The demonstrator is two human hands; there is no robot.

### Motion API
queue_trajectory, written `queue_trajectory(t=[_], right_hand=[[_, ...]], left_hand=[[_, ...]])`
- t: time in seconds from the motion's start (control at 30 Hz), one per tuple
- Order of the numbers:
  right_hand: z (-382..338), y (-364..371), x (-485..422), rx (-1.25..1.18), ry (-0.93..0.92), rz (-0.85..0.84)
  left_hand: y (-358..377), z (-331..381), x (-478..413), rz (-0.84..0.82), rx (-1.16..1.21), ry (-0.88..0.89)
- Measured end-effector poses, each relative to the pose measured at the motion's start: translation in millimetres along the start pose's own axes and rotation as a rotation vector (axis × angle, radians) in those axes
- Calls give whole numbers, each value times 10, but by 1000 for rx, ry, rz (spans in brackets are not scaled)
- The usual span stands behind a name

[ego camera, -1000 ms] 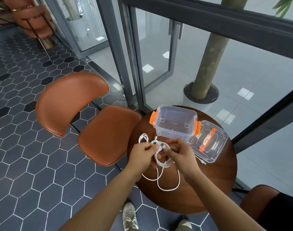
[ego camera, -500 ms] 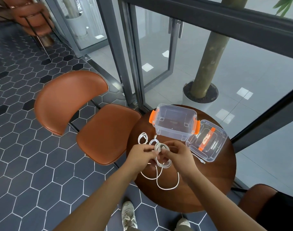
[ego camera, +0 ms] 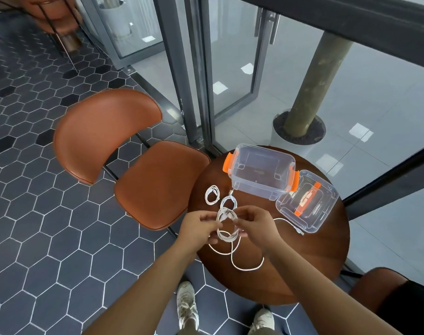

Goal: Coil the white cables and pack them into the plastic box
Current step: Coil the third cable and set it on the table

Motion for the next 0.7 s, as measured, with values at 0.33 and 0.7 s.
queue_trajectory(t=[0.33, 0.7], right_hand=[[401, 504, -640, 181, 166, -41], [812, 803, -1473, 214, 313, -52]], left_hand=[[-570, -490, -339, 154, -156, -43], [-1024, -931, -1201, 182, -276, -117]])
Point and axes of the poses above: each hand's wrist, its own x-axis away from the middle knuckle, its own y-axis out of the palm, z = x × y, the point moved 10 cm from there along -x, towards the middle knuckle, and after that the axes turned 13 degrees about -z, right-handed, at the moved point
